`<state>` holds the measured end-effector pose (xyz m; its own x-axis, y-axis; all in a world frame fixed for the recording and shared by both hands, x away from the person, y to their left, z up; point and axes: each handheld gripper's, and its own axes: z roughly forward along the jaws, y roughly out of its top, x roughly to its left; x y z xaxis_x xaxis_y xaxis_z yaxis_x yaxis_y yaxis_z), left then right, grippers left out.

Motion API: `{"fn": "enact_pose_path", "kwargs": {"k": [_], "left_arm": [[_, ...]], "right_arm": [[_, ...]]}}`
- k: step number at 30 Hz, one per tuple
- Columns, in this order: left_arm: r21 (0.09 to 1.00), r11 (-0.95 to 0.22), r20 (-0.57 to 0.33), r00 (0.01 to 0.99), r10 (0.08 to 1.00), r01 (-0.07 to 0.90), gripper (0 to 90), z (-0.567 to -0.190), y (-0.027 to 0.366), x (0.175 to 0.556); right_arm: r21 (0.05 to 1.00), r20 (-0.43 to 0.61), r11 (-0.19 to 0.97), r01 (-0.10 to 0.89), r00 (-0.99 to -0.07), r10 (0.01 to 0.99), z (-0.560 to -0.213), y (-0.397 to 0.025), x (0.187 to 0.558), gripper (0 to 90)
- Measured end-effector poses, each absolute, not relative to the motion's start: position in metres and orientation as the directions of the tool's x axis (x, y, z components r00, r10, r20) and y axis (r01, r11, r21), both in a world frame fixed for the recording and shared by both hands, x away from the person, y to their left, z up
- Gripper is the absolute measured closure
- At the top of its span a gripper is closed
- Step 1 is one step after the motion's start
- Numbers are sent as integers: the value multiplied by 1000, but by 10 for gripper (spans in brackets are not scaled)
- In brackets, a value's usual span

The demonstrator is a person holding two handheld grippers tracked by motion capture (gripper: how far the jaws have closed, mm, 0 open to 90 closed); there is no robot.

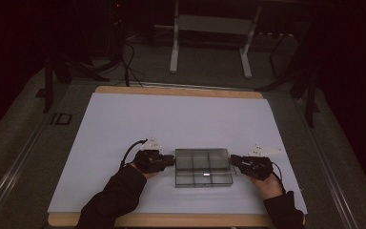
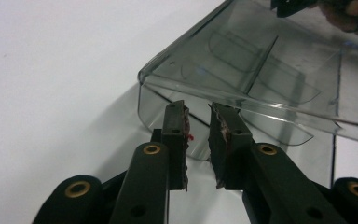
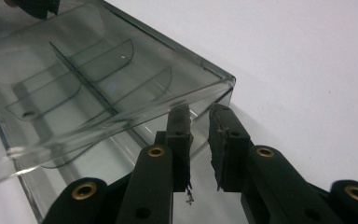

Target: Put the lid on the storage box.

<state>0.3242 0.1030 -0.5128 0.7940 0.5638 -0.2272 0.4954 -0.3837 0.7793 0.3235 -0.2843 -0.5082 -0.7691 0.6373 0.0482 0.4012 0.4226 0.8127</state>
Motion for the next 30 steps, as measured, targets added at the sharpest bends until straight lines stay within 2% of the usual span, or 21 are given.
{"fn": "enact_pose_path", "kwargs": {"k": [4, 8, 11, 12, 13, 14, 15, 17, 18, 21, 23, 30], "left_arm": [[766, -365, -258, 773, 580, 529, 728, -519, 109, 328], [763, -361, -263, 768, 584, 536, 702, -521, 111, 329], [760, -365, -257, 764, 592, 538, 622, -521, 111, 329], [753, -363, -265, 758, 596, 549, 571, -522, 111, 330], [753, -363, -265, 758, 596, 549, 528, -522, 111, 330], [745, -362, -264, 746, 612, 560, 528, -523, 112, 331], [739, -358, -271, 739, 617, 570, 446, -524, 113, 332], [735, -354, -280, 734, 618, 578, 360, -525, 114, 334], [734, -353, -279, 732, 622, 580, 360, -525, 115, 334], [706, -361, -275, 705, 653, 610, 149, -525, 115, 336], [698, -388, -267, 722, 638, 602, 63, -527, 116, 337], [741, -373, -246, 743, 623, 558, 39, -525, 120, 334]], "right_arm": [[793, 41, 439, 422, -757, 653, -515, -285, 326, 767], [801, 55, 416, 430, -745, 665, -516, -290, 329, 711], [804, 53, 411, 430, -740, 671, -515, -291, 331, 666], [808, 48, 408, 424, -739, 672, -513, -292, 331, 572], [808, 48, 408, 424, -739, 672, -513, -292, 331, 572], [810, 42, 410, 420, -739, 673, -512, -292, 331, 521], [810, 28, 412, 417, -730, 683, -512, -292, 332, 394], [807, 9, 415, 420, -712, 702, -512, -292, 333, 318], [807, 9, 415, 420, -712, 702, -512, -292, 333, 318], [808, 13, 411, 422, -710, 704, -513, -294, 334, 219], [815, 24, 400, 419, -714, 699, -513, -295, 335, 176], [819, 0, 403, 410, -701, 713, -512, -296, 336, 143]]}}
